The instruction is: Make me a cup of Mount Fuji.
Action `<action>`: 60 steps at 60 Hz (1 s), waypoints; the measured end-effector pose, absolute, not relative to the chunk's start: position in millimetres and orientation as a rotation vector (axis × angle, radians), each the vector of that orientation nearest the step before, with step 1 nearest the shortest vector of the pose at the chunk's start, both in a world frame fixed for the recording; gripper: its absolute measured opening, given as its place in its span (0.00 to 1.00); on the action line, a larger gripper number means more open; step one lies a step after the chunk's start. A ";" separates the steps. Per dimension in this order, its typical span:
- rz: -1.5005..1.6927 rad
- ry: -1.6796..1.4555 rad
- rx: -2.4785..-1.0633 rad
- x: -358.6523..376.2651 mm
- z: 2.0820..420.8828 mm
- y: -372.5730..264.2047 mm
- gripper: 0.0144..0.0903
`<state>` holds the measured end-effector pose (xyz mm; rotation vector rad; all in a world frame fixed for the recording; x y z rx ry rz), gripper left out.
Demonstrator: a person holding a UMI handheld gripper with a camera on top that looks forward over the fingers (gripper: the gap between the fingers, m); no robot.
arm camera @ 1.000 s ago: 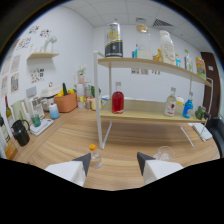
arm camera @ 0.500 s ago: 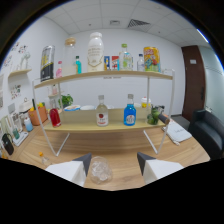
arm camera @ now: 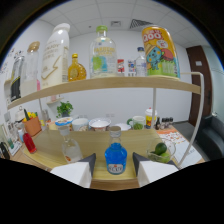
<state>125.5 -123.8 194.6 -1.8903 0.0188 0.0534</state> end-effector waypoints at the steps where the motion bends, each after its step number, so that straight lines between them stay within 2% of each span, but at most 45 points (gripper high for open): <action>1: 0.055 0.021 -1.894 126.5 192.4 -121.3 0.68; 8: 0.071 0.046 -1.914 130.0 183.9 -107.4 0.46; 15: 0.085 0.032 -1.922 128.4 180.5 -103.3 0.32; 29: 0.050 0.008 -1.920 126.5 184.1 -115.5 0.29; 41: 0.070 0.019 -1.890 117.8 198.1 -163.8 0.29; 60: -0.032 0.013 -2.041 118.1 111.0 -227.2 0.28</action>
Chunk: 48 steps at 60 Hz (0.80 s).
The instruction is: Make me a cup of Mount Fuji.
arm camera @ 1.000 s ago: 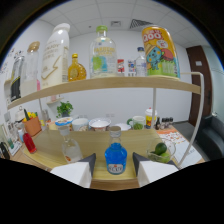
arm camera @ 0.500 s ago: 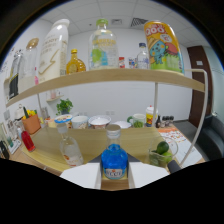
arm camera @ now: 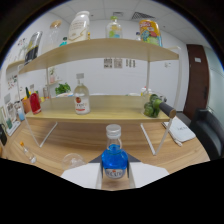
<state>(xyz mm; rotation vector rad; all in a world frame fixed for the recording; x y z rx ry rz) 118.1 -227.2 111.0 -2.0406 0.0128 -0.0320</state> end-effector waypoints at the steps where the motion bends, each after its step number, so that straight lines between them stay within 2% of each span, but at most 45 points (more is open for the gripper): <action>1: -0.056 -0.005 -2.045 119.3 107.6 -228.5 0.28; 9: -0.316 -0.257 -2.042 125.3 99.0 -227.2 0.28; 17: -0.629 -0.598 -1.977 130.9 99.3 -222.2 0.28; 30: -1.095 -1.136 -1.746 131.3 106.7 -213.8 0.28; 41: -1.358 -1.452 -1.595 131.3 102.3 -205.7 0.28; 48: -1.452 -1.542 -1.608 135.6 99.5 -206.3 0.28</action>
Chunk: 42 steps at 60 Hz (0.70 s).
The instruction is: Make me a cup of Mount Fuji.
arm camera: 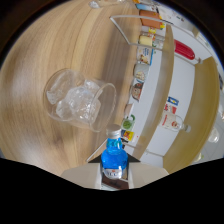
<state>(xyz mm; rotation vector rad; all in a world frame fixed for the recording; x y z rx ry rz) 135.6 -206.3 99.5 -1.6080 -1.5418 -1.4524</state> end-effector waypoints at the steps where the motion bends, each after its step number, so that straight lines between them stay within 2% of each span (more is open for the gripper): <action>1: -1.463 -1.548 -1.601 138.9 99.0 -203.6 0.28; 16: -1.404 -1.486 -1.647 128.4 103.8 -208.2 0.28; 21: -1.316 -1.381 -1.680 122.7 110.4 -207.3 0.28; 30: -0.835 -0.975 -1.814 101.1 133.8 -214.9 0.29; 37: -0.432 -0.641 -1.824 98.9 164.6 -221.4 0.29; 38: -0.396 -0.603 -1.815 102.7 169.1 -223.4 0.23; 39: -0.361 -0.566 -1.810 106.8 172.9 -224.2 0.29; 42: -0.283 -0.466 -1.805 120.7 181.3 -226.4 0.29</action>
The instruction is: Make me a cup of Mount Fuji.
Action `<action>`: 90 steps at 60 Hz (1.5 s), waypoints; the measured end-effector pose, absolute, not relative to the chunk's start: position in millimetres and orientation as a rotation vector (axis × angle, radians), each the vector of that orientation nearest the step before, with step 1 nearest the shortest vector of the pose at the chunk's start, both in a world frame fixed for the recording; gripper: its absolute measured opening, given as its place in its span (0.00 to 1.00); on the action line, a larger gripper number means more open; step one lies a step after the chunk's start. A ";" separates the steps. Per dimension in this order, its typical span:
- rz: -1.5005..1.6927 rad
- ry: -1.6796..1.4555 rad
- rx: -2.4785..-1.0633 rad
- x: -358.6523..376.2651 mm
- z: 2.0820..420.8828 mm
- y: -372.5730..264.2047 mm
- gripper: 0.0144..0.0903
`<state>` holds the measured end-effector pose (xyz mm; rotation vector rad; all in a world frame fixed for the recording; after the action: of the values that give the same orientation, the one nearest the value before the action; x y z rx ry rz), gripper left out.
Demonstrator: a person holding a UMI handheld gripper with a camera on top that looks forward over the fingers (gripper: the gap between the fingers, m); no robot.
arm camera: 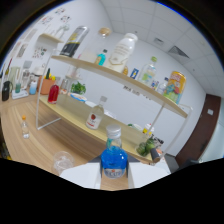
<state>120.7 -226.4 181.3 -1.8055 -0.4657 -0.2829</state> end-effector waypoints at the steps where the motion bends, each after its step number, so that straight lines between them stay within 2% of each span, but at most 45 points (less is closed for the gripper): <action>1: -0.261 -0.430 -1.805 126.8 183.1 -227.1 0.29; 9: -0.111 -0.180 -1.836 185.1 170.4 -234.8 0.29; 20: -0.056 -0.046 -1.936 248.6 110.0 -233.0 0.29; 37: 0.023 -0.048 -2.107 267.4 34.8 -226.6 0.29; 56: 0.039 -0.038 -2.227 271.3 8.2 -232.0 0.30; 68: -0.001 -0.040 -2.239 273.0 5.6 -236.3 0.32; 74: -0.030 -0.048 -2.242 274.2 7.2 -241.3 0.48; 79: -0.028 -0.028 -2.226 271.5 18.7 -247.6 0.82; 81: -0.037 -0.011 -2.213 271.9 27.4 -249.2 0.90; 83: -0.051 0.012 -2.194 272.9 37.4 -251.2 0.95; 90: -0.100 0.100 -2.117 269.0 83.0 -261.2 0.94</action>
<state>269.0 -261.2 83.0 -2.1172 0.0996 -0.0999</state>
